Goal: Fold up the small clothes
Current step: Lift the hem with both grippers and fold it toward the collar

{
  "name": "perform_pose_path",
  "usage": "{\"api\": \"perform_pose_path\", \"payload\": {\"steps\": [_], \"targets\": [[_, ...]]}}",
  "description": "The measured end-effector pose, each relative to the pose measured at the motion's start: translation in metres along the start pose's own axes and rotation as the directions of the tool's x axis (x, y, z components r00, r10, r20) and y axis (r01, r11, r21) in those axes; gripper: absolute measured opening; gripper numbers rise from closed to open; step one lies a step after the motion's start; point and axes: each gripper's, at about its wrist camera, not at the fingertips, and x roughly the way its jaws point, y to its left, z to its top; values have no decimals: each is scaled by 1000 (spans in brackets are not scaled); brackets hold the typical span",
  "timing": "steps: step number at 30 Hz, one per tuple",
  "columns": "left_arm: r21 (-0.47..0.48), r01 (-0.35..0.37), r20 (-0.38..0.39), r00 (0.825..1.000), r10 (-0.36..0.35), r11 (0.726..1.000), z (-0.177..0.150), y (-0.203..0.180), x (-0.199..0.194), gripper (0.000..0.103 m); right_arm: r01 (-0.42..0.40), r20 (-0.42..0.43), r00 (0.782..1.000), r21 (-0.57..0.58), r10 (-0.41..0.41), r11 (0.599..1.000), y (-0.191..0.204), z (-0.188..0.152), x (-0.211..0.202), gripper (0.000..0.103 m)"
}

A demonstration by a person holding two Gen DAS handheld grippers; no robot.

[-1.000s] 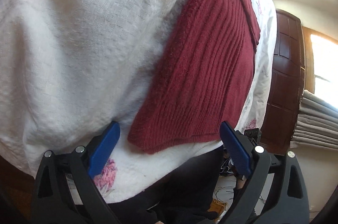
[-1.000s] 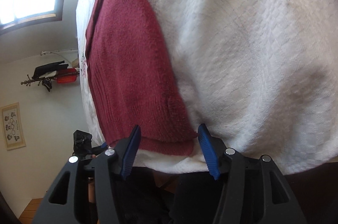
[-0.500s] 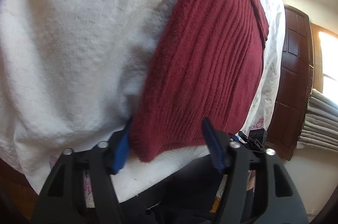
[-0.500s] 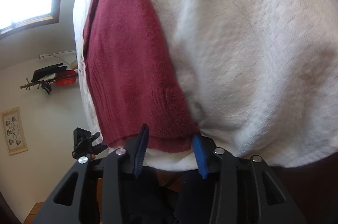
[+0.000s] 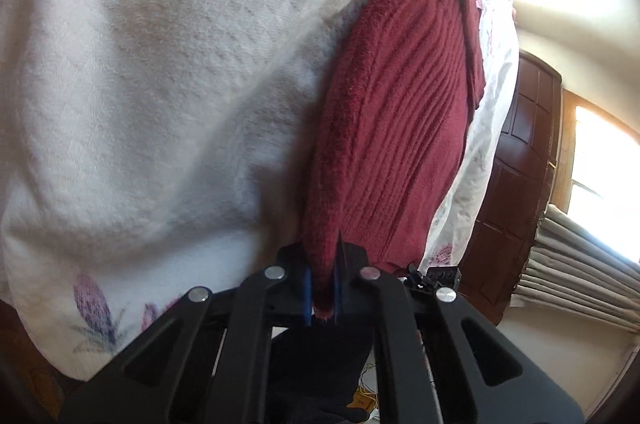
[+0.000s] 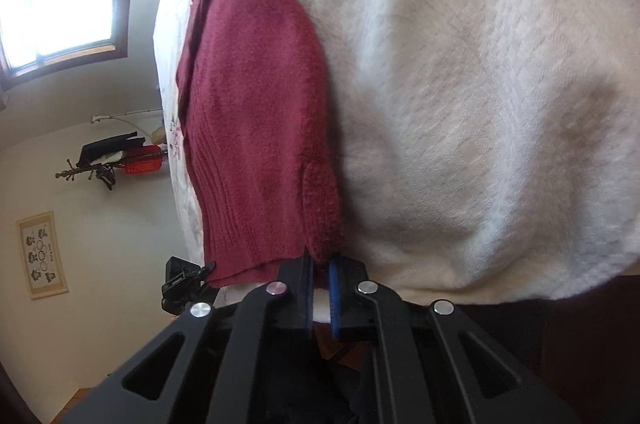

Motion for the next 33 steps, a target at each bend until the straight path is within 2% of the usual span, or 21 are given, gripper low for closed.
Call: {"api": "perform_pose_path", "payload": {"steps": [5, 9, 12, 16, 20, 25, 33], "targets": [[38, 111, 48, 992, -113, 993, -12, -29, -24, 5, -64, 56, 996, -53, 67, 997, 31, -6, -28, 5], [84, 173, 73, 981, -179, 981, -17, -60, -41, 5, -102, 108, 988, -106, 113, 989, 63, -2, -51, 5], [115, 219, 87, 969, -229, 969, -15, -82, -54, 5, -136, 135, 979, -135, 154, 981, 83, 5, -66, 5], [139, 266, 105, 954, -282, 954, -3, -112, -66, 4, -144, 156, 973, -174, 171, 974, 109, 19, -78, 5], [163, 274, 118, 948, -295, 948, 15, -138, -70, 5, -142, 181, 967, -199, 179, 970, 133, 41, -87, 5], [134, 277, 144, 945, -295, 952, 58, -159, -65, 5, -111, 209, 966, -205, 154, 972, 156, 81, -84, 5], [64, 217, 172, 959, -225, 974, 139, -172, -36, 5, -35, 213, 974, -167, 71, 985, 172, 163, -53, 5]]}}
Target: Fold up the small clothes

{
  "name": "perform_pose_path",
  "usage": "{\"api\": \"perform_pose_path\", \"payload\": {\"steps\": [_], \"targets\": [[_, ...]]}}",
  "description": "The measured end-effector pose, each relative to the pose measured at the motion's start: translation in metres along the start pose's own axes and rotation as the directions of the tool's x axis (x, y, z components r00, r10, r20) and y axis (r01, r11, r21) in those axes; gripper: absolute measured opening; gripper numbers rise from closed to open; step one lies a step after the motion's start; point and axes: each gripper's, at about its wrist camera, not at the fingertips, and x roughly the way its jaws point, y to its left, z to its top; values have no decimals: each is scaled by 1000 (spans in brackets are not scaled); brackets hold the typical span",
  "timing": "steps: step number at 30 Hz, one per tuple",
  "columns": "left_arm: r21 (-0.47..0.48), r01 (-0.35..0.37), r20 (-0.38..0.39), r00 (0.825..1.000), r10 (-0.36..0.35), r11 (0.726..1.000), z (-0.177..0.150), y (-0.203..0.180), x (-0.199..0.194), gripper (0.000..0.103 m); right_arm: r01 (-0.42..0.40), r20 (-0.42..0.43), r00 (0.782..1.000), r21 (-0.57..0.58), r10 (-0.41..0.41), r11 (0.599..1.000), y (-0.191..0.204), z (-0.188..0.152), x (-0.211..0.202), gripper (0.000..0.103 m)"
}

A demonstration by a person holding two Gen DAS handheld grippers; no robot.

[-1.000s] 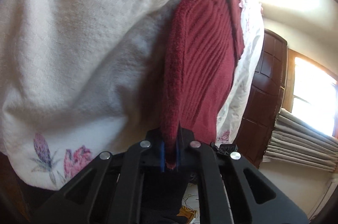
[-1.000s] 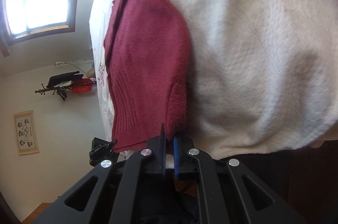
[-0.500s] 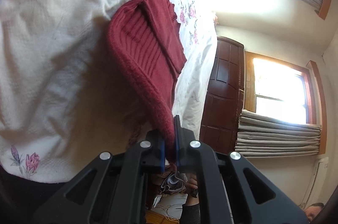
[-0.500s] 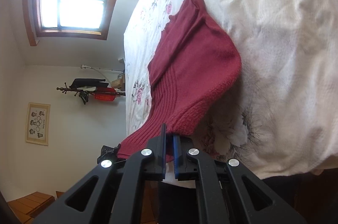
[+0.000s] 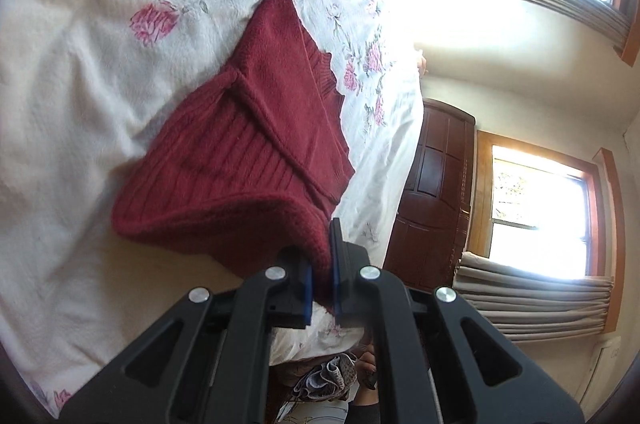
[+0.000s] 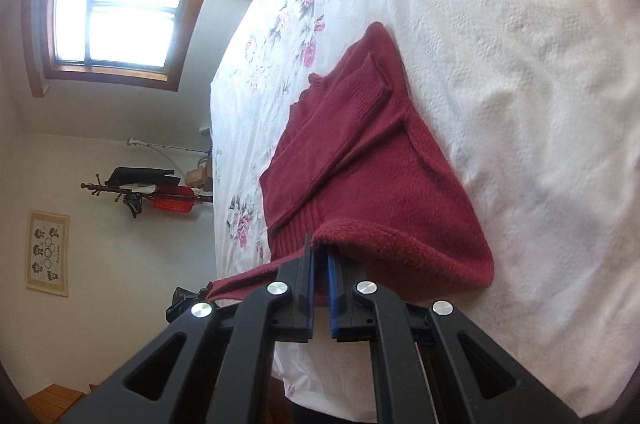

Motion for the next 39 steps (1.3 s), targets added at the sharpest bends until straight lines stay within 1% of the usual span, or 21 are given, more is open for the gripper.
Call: {"api": "perform_pose_path", "payload": {"steps": [6, 11, 13, 14, 15, 16, 18, 19, 20, 21, 22, 23, 26, 29, 31, 34, 35, 36, 37, 38, 39], "targets": [[-56, -78, -12, 997, 77, 995, 53, 16, 42, 5, 81, -34, 996, 28, -80, 996, -19, 47, 49, 5], [-89, -136, -7, 991, 136, 987, 87, 33, 66, 8, 150, -72, 987, 46, -146, 988, -43, 74, 89, 5], [-96, -146, 4, 989, 147, 985, 98, 39, 69, 14, 166, -89, 983, 50, -161, 985, -52, 82, 100, 7], [-95, -143, 7, 989, 144, 985, 102, 40, 70, 17, 167, -95, 982, 55, -161, 984, -56, 85, 104, 11], [-86, -146, 7, 989, 147, 986, 105, 40, 70, 22, 169, -100, 982, 54, -163, 984, -59, 88, 107, 13], [-68, -157, 13, 987, 158, 985, 107, 37, 69, 25, 171, -106, 981, 48, -165, 984, -59, 90, 108, 14], [-6, -199, 40, 979, 199, 980, 108, 27, 63, 42, 149, -109, 983, 31, -145, 988, -55, 93, 104, 14], [31, -216, 54, 975, 214, 976, 107, 21, 60, 46, 132, -102, 986, 13, -130, 991, -49, 94, 98, 18], [70, -240, 64, 970, 235, 968, 106, 15, 58, 51, 122, -88, 989, -15, -123, 992, -41, 95, 91, 26], [116, -272, 72, 961, 265, 955, 104, 8, 57, 56, 112, -75, 991, -43, -115, 993, -34, 97, 84, 31], [166, -309, 76, 951, 300, 937, 102, 3, 57, 60, 111, -64, 991, -73, -116, 991, -27, 97, 77, 37], [208, -340, 75, 940, 332, 917, 100, -2, 59, 66, 128, -56, 989, -109, -135, 986, -21, 97, 72, 40], [286, -405, 51, 911, 408, 868, 99, -4, 72, 68, 219, -56, 971, -189, -233, 957, -16, 95, 74, 41], [339, -440, 24, 888, 460, 831, 95, -2, 90, 68, 287, -91, 945, -224, -313, 931, -31, 90, 93, 41], [370, -445, 11, 880, 475, 815, 93, -2, 101, 69, 312, -108, 933, -235, -344, 921, -42, 86, 105, 41], [411, -482, 27, 855, 518, 774, 91, -6, 109, 69, 311, -108, 932, -255, -346, 916, -47, 80, 114, 41], [430, -493, 44, 848, 528, 756, 89, -9, 111, 65, 309, -103, 933, -266, -346, 913, -46, 77, 115, 40], [445, -513, 60, 835, 547, 734, 87, -11, 112, 51, 319, -94, 929, -282, -357, 905, -44, 74, 115, 37], [454, -533, 71, 820, 568, 714, 85, -12, 113, 41, 337, -73, 925, -298, -373, 893, -41, 72, 114, 27], [458, -542, 77, 814, 576, 705, 84, -12, 113, 17, 356, -53, 920, -308, -389, 882, -39, 70, 111, 16], [459, -544, 86, 814, 574, 702, 83, -14, 115, 12, 357, -46, 920, -308, -389, 882, -38, 69, 109, 11]]}}
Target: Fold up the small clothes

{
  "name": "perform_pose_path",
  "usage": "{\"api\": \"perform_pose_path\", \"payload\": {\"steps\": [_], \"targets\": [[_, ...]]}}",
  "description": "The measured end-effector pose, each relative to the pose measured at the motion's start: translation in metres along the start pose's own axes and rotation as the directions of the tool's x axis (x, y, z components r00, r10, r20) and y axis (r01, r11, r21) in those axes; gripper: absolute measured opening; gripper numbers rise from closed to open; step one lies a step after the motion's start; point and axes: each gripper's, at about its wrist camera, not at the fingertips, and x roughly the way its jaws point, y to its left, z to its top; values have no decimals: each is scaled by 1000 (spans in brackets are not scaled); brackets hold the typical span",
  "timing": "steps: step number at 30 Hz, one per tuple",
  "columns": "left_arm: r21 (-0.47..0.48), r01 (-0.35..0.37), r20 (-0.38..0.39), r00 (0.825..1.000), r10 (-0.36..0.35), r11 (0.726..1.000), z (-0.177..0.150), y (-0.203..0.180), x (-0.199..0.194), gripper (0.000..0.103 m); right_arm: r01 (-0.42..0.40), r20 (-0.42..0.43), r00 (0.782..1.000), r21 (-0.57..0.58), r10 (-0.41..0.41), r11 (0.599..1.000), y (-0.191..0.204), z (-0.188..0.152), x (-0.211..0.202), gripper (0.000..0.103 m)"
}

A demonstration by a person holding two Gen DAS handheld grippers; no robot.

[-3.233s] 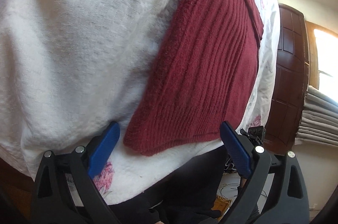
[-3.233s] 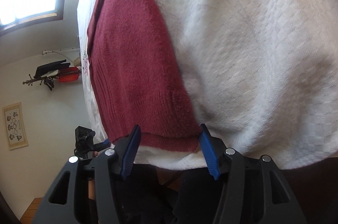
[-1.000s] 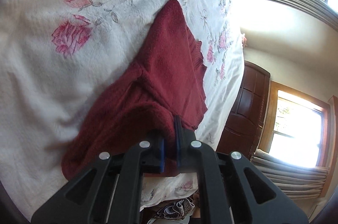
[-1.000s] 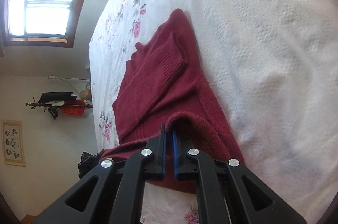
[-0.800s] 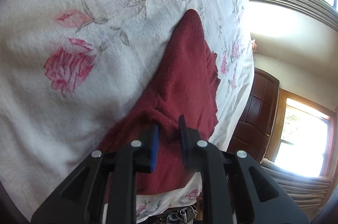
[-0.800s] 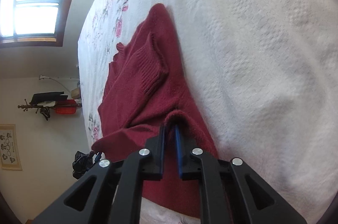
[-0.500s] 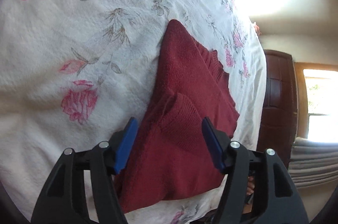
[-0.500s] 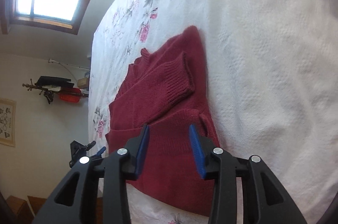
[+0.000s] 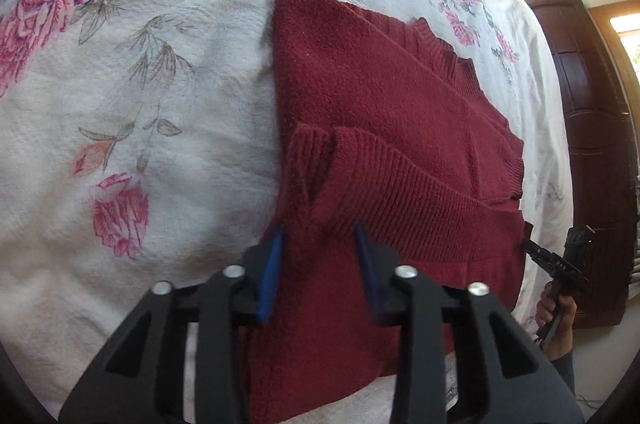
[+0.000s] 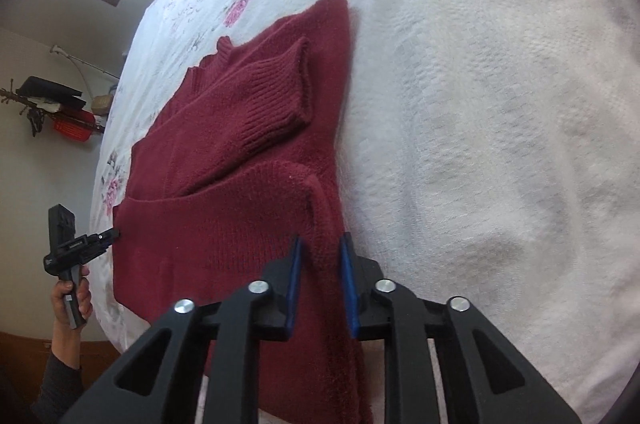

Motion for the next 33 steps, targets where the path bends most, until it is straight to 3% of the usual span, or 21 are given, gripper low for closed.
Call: {"api": "perform_pose_path", "payload": {"steps": [3, 8, 15, 20, 23, 33], "targets": [[25, -13, 33, 999, 12, 1000, -7, -6, -5, 10, -14, 22, 1000, -10, 15, 1000, 2, -4, -9, 7], [66, 24, 121, 992, -31, 998, -18, -19, -34, 9, -12, 73, 997, -56, 16, 998, 19, -9, -30, 6], [148, 62, 259, 961, -100, 987, -17, -46, -90, 7, -13, 161, 986, -111, 30, 994, 47, -5, -73, 6], [168, 73, 322, 938, -125, 983, 18, -60, -112, 7, 7, 245, 969, -129, 25, 992, 62, 22, -97, 6], [141, 91, 329, 935, -134, 986, 51, -58, -111, 7, 24, 266, 964, -128, 11, 991, 66, 50, -97, 6], [90, 60, 277, 957, -83, 994, 144, -62, -58, 6, 83, 238, 969, -73, -63, 994, 67, 152, -52, 6]]}}
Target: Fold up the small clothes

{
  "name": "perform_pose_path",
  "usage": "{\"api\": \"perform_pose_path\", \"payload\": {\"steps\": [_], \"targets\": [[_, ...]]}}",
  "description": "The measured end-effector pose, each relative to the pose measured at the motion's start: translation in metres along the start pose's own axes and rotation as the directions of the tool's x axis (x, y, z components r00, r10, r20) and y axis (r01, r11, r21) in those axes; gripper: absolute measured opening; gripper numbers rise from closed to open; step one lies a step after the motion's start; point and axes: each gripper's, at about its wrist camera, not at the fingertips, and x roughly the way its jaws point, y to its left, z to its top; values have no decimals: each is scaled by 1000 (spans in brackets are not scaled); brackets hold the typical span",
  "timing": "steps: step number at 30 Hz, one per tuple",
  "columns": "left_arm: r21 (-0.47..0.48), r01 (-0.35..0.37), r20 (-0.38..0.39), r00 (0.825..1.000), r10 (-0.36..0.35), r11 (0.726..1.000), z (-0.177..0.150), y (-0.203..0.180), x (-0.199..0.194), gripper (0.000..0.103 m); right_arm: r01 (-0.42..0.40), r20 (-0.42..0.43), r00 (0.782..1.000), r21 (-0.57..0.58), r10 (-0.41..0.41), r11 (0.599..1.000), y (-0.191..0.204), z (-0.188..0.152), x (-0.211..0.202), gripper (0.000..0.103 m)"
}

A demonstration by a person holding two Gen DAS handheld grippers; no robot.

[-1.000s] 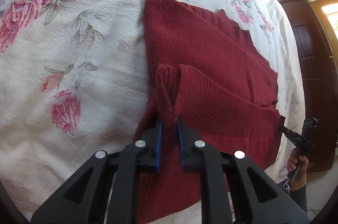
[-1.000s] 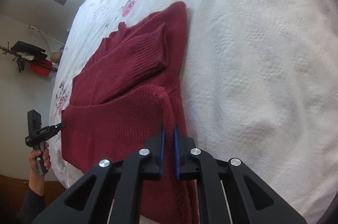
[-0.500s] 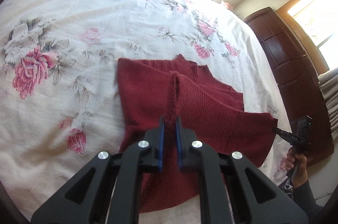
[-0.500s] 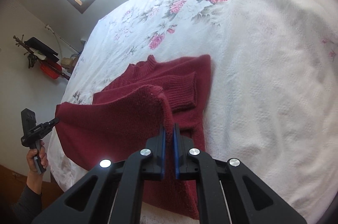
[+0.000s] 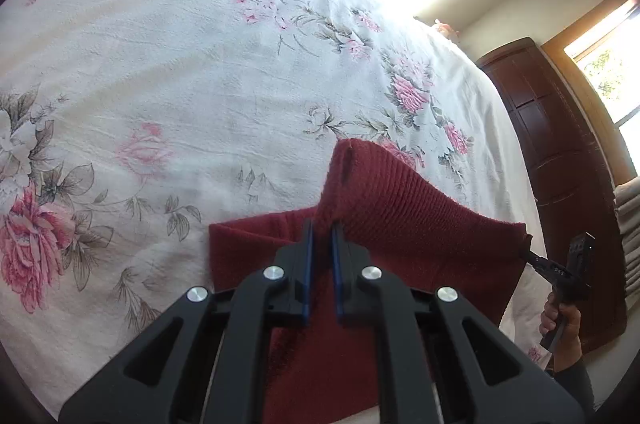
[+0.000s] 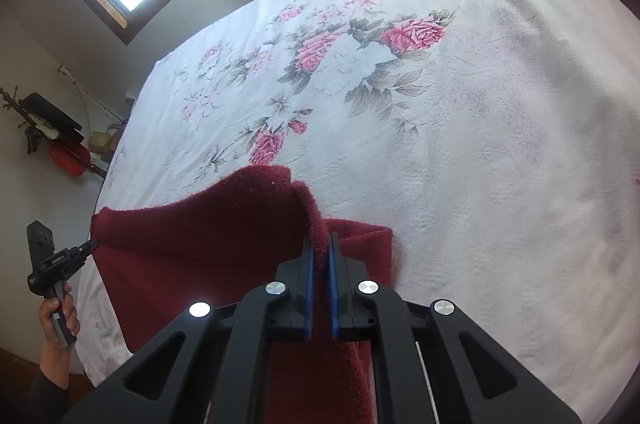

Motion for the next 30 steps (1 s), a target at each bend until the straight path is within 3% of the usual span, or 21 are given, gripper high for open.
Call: {"api": "perform_pose_path", "payload": {"steps": [6, 9, 14, 20, 26, 30], "targets": [[-89, -57, -97, 994, 49, 994, 15, 33, 56, 6, 62, -82, 995, 29, -60, 998, -11, 18, 59, 6], [-139, -54, -117, 992, 38, 989, 17, 49, 71, 5, 106, -119, 988, 28, -102, 994, -18, 16, 82, 6], [-179, 11, -78, 997, -25, 984, 27, 55, 65, 5, 62, -74, 996, 58, -57, 996, -20, 21, 73, 6], [-180, -3, -58, 998, -8, 984, 45, 56, 63, 5, 48, -48, 998, 43, -46, 998, -11, 41, 69, 6], [-191, -42, -121, 992, 19, 981, 49, 66, 99, 5, 77, -56, 996, 43, -75, 996, -16, 51, 95, 6], [-233, -89, -197, 979, 42, 968, 42, 86, 127, 5, 96, -89, 992, 59, -90, 994, -27, 52, 120, 6]]}}
